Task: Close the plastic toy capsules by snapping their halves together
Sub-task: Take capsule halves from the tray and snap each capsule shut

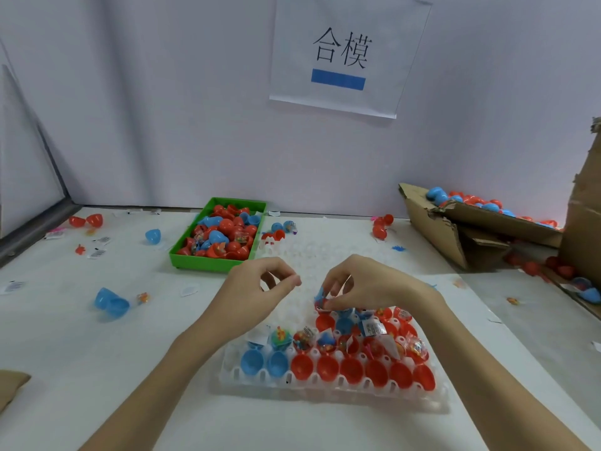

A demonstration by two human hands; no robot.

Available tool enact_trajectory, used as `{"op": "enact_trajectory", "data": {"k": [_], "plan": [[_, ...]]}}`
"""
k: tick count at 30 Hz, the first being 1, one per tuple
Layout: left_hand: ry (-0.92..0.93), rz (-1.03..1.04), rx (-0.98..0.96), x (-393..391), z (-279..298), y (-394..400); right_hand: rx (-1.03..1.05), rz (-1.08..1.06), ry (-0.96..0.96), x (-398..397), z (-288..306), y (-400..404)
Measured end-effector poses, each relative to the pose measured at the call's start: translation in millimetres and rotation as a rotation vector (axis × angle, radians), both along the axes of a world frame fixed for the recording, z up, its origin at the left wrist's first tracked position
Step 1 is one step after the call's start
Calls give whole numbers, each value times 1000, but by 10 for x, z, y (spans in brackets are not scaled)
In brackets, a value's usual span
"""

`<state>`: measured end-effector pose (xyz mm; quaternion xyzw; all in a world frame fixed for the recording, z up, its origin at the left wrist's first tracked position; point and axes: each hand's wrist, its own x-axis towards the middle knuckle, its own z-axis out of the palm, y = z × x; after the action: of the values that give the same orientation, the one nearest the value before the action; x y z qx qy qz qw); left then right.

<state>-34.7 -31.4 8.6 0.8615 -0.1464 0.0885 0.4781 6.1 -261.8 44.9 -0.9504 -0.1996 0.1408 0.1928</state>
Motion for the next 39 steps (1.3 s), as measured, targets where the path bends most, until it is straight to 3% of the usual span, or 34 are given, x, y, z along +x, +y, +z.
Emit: {"op": "enact_trajectory", "data": {"k": [12,19,28,35,39], "plan": [[0,-57,-19,-48,31,-48,-20,-21,-116,96,117,7],[30,-242,-136,-90,71,-66,400,-202,-90,7,235,81],[-53,-52,-344,-111,55,-120,598,-426,-270,-281,-215,411],[-76,59,-329,-68,19,-101,792,-320,-213,-388,-232,461],[-54,73,-395,-62,36,-86,793,-322,-311,-438,-272,522]]}}
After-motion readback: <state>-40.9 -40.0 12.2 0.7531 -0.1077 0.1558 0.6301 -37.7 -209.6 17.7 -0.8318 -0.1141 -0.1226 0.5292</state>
